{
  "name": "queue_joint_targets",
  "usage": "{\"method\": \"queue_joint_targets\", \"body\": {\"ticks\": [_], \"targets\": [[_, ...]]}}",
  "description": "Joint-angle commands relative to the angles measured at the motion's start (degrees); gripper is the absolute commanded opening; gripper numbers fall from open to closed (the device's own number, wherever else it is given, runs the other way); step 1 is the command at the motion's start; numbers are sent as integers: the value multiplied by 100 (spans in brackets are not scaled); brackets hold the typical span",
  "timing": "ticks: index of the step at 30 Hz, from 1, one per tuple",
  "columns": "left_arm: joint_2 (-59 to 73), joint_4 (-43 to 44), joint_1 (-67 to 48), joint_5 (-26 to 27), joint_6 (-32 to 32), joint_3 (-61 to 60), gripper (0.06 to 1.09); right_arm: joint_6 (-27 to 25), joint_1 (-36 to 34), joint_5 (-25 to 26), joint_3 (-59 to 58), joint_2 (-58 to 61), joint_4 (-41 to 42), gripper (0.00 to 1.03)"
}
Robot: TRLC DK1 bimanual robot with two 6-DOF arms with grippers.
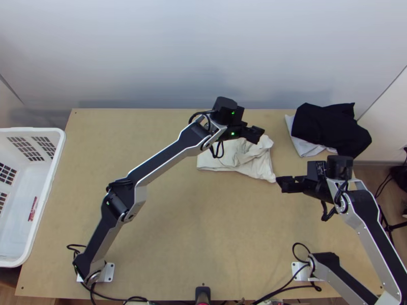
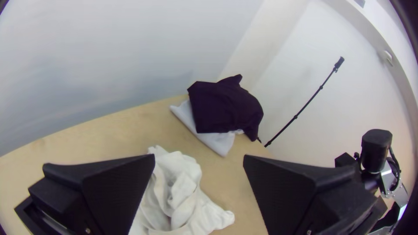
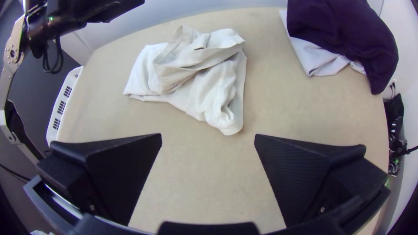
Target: Fold the t-shirt
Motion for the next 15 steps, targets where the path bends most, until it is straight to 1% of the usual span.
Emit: {"method": "queue_joint_targets", "body": {"ticks": [1,3,6,8,9,10,11,12,13,15], "targets": [[49,-409,323,84,309,-160,104,88,102,2,-118,101,287,99],[145,-629,498,75,529,-265,104,79,120,2,-92,145,305,99],[286,-936,744,-92,828,-327,104,97,129,2,-66,189,366,99],[339,-1112,876,-223,924,-423,100,123,137,2,-66,189,384,99],[383,-1191,938,-276,924,-450,92,132,137,2,-74,198,384,99],[426,-1253,964,-347,924,-458,75,132,146,2,-74,198,393,99],[479,-1244,991,-355,942,-450,54,132,146,2,-74,216,393,99],[532,-1235,999,-390,959,-441,30,123,146,2,-74,216,393,99],[593,-1235,1008,-399,986,-414,9,123,146,2,-74,216,401,99],[646,-1253,999,-470,968,-414,9,123,137,2,-74,224,401,99]]}}
